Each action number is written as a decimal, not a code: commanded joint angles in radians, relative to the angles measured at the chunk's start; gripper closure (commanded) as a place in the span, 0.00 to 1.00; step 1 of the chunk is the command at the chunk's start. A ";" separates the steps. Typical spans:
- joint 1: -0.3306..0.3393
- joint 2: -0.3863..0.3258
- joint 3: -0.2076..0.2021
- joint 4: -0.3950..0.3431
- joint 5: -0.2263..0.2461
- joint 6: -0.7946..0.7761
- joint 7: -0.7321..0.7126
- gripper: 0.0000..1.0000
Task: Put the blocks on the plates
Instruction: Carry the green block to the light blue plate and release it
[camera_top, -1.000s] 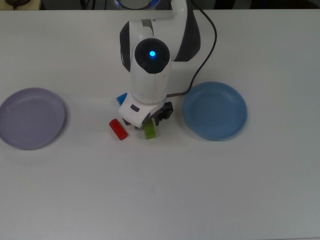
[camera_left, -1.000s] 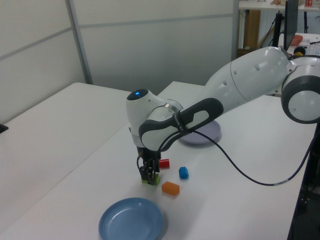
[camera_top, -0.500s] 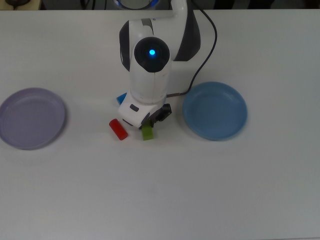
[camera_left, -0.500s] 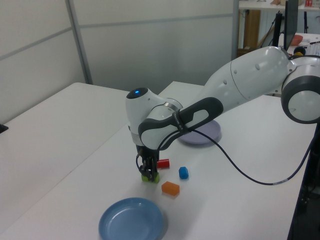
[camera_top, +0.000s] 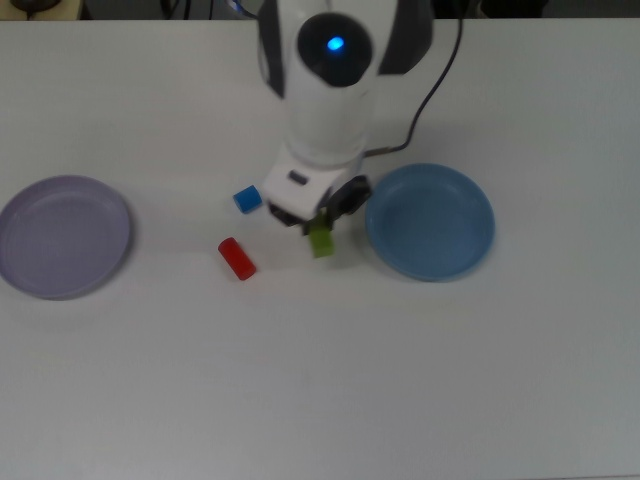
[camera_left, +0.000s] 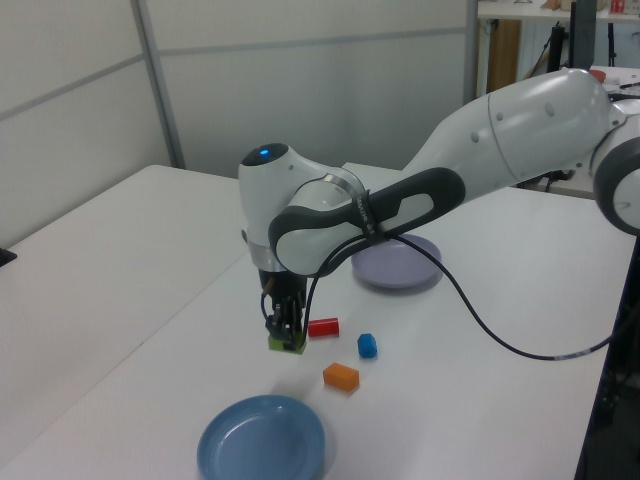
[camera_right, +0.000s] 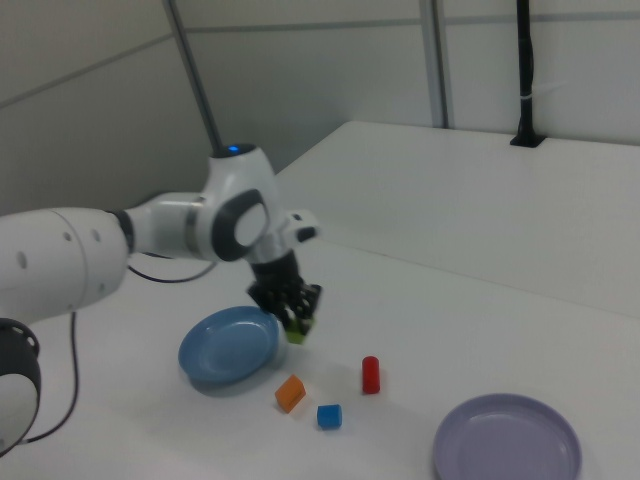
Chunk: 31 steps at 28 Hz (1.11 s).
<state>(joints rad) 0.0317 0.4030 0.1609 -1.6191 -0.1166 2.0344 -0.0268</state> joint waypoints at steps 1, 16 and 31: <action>0.013 -0.016 0.066 -0.004 0.002 -0.040 0.028 1.00; 0.109 0.071 0.069 -0.007 -0.021 0.070 0.143 1.00; 0.117 0.103 0.068 -0.007 -0.023 0.109 0.162 0.33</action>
<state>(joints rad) 0.1378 0.4988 0.2360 -1.6270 -0.1196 2.1213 0.1064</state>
